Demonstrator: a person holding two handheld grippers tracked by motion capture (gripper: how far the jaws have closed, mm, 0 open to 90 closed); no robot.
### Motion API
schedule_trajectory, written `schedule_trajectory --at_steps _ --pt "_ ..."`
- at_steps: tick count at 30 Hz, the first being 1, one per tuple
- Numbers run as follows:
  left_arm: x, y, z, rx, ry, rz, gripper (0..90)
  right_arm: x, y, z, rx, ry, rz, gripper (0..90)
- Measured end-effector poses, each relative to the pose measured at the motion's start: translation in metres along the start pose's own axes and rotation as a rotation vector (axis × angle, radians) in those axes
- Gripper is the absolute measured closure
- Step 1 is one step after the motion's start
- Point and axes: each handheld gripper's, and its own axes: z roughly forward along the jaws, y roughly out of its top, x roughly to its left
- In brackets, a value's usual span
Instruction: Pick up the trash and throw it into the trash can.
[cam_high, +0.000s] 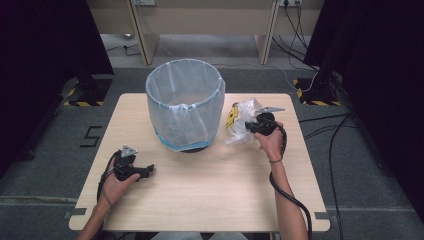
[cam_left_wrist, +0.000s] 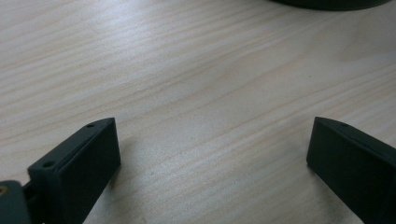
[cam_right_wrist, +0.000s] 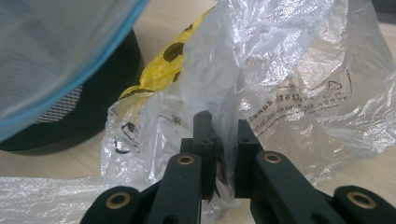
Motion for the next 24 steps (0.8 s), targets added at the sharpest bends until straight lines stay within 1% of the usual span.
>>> schedule_trajectory --at_steps 5,6,8,9,10,12,15,17,19,20,23,24 --pt "0.000 0.000 0.000 0.000 0.000 0.000 1.7 0.001 0.005 -0.020 -0.033 0.014 -0.019 84.8" --pt "0.000 0.000 0.000 0.000 0.000 0.000 1.8 0.001 0.005 -0.020 -0.033 0.014 -0.019 84.8" --pt "0.000 0.000 0.000 0.004 0.000 0.000 1.8 0.002 0.009 -0.029 -0.043 0.016 -0.033 84.7" --pt "0.000 0.000 0.000 0.004 0.000 0.000 1.7 0.002 0.009 -0.029 -0.043 0.016 -0.033 84.7" --pt "0.000 0.000 0.000 0.000 0.000 0.000 1.8 0.004 0.012 -0.037 -0.052 0.024 -0.034 84.7" --pt "0.000 0.000 0.000 0.000 0.000 0.000 1.7 0.005 0.015 -0.041 -0.060 0.028 -0.037 84.7" --pt "0.000 0.000 0.000 0.000 0.000 0.000 1.7 0.007 0.020 -0.048 -0.062 0.027 -0.057 84.7" --pt "0.000 0.000 0.000 0.000 0.000 0.000 1.7 0.008 0.022 -0.050 -0.065 0.027 -0.058 84.7" --pt "0.000 0.000 0.000 0.000 0.000 0.000 1.8 0.010 0.026 -0.053 -0.072 0.031 -0.063 84.7" --pt "0.000 0.000 0.000 0.001 0.000 0.000 1.8 0.012 0.030 -0.057 -0.072 0.031 -0.074 84.7" --pt "0.000 0.000 0.000 0.001 0.000 0.000 1.8 0.015 0.034 -0.060 -0.075 0.034 -0.077 84.7" --pt "0.000 0.000 0.000 0.000 0.000 0.000 1.7 0.016 0.038 -0.064 -0.082 0.036 -0.085 84.7"
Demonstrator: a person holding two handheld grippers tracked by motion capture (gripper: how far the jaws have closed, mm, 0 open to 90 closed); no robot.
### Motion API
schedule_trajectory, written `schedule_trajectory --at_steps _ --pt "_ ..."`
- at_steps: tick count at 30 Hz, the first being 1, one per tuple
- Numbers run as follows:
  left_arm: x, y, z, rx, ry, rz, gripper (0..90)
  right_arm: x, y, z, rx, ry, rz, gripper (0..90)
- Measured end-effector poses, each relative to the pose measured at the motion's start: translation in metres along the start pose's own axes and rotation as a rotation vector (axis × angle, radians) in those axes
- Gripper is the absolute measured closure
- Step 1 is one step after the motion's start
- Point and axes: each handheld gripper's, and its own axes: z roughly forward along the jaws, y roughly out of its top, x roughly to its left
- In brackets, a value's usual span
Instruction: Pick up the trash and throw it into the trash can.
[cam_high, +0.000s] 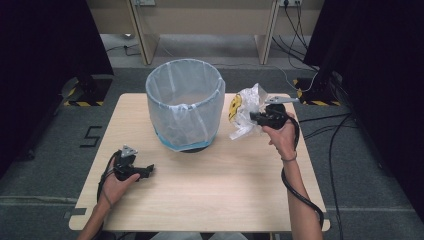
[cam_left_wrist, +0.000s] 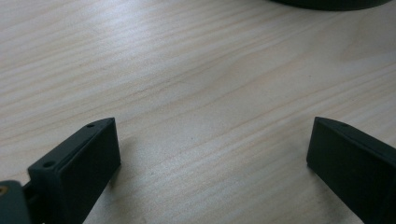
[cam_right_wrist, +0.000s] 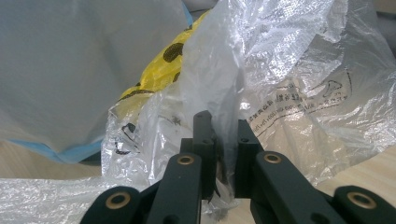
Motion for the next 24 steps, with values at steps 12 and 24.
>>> schedule_trajectory --at_steps 12,24 --pt "0.000 0.000 0.000 -0.002 0.000 -0.002 1.8 0.007 0.031 -0.028 -0.043 0.000 -0.039 84.6" --pt "0.000 0.000 0.000 -0.002 -0.001 -0.003 1.7 0.013 0.057 -0.051 -0.078 -0.002 -0.071 84.5"
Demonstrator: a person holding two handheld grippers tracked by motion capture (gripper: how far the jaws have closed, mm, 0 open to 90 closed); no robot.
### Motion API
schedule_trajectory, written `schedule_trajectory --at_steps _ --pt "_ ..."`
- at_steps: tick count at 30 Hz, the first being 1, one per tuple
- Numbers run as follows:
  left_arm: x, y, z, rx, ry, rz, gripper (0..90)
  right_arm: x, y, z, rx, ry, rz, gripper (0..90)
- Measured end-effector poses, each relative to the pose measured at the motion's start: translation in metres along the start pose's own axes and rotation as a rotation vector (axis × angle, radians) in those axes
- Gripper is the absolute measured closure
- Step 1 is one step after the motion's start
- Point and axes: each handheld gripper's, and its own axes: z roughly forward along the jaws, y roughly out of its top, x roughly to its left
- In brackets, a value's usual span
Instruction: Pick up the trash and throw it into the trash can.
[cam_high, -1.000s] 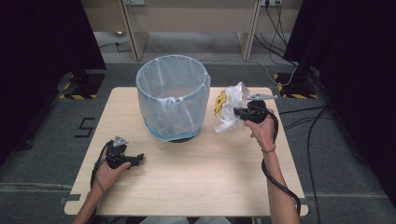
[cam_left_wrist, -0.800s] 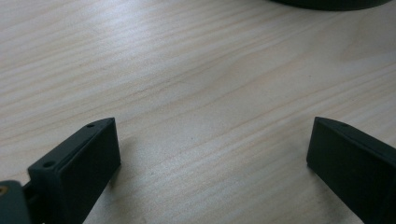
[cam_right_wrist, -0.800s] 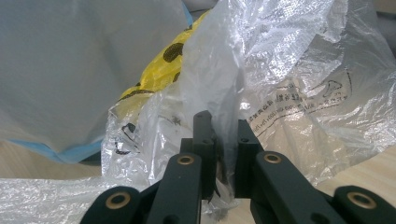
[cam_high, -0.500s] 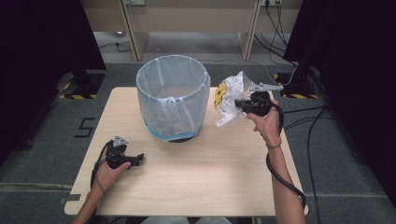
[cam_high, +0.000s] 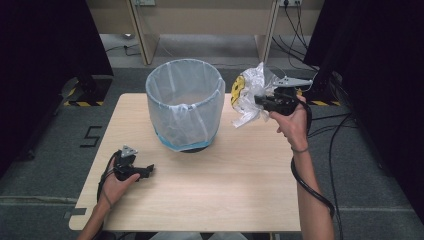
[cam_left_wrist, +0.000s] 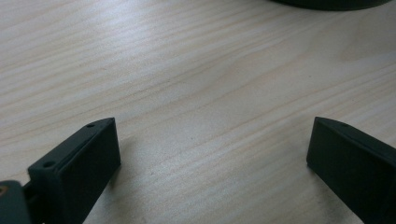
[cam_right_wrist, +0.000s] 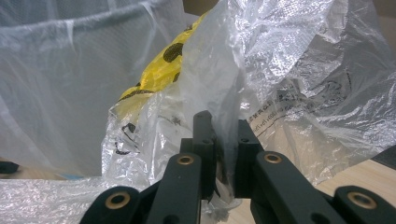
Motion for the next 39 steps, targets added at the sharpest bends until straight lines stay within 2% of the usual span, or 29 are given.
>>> schedule_trajectory --at_steps 10,25,35,39 --pt "0.000 0.000 0.000 0.001 0.000 0.000 1.8 0.007 0.018 -0.007 -0.021 0.018 -0.021 84.6" --pt "0.000 0.000 0.000 0.001 0.000 0.000 1.8 0.019 0.042 -0.008 -0.035 0.041 -0.048 84.3" --pt "0.000 0.000 0.000 0.001 0.000 0.000 1.7 0.034 0.062 -0.004 -0.046 0.065 -0.080 84.3" --pt "0.000 0.000 0.000 0.002 0.000 0.000 1.7 0.043 0.072 0.004 -0.045 0.086 -0.098 84.3"
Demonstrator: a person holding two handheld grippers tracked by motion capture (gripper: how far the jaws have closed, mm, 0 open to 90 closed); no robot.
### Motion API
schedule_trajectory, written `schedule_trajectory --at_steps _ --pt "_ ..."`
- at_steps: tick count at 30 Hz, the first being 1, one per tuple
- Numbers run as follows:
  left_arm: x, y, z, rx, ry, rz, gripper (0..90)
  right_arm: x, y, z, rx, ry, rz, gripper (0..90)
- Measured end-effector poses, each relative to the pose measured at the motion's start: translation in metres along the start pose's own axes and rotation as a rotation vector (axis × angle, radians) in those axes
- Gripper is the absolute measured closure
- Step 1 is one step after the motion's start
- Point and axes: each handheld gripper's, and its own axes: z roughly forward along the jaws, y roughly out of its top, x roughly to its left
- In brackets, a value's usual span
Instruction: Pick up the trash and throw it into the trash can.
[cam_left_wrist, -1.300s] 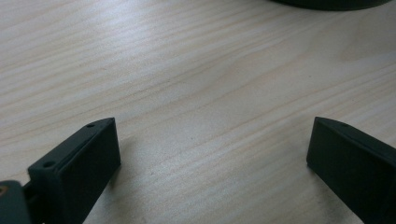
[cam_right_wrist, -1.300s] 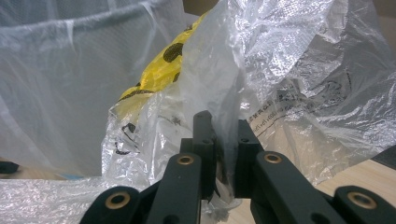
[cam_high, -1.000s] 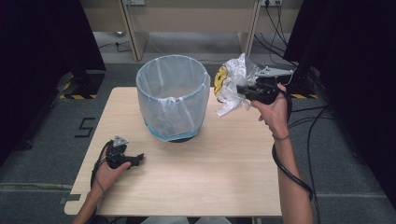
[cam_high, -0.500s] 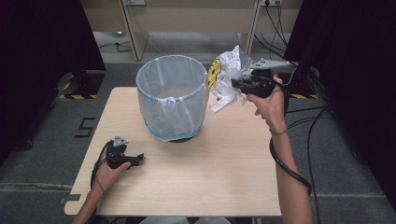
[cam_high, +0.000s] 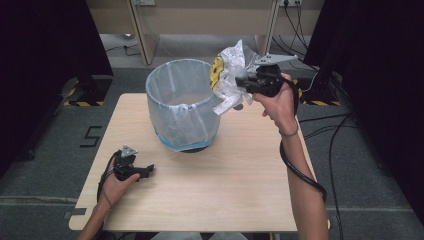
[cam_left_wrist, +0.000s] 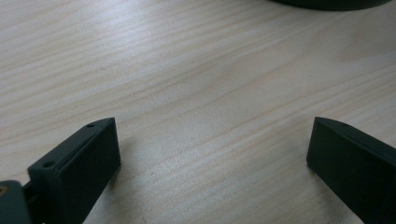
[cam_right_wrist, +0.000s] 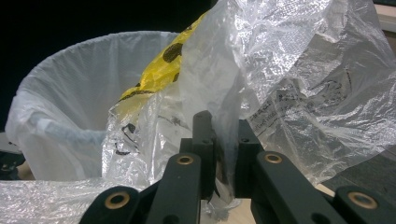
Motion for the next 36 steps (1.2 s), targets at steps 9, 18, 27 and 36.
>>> schedule_trajectory --at_steps 9,18,27,36 --pt "0.000 0.000 0.000 -0.001 0.000 0.000 1.8 0.011 0.015 0.015 -0.002 0.028 -0.018 84.3" --pt "0.000 0.000 0.000 0.000 0.000 0.002 1.8 0.022 0.031 0.030 -0.005 0.057 -0.031 84.3" --pt "0.000 0.000 0.000 0.001 0.000 0.002 1.8 0.031 0.050 0.047 -0.010 0.077 -0.034 84.3" --pt "0.000 0.000 0.000 0.001 0.000 0.003 1.8 0.035 0.055 0.068 0.000 0.092 -0.019 84.1"
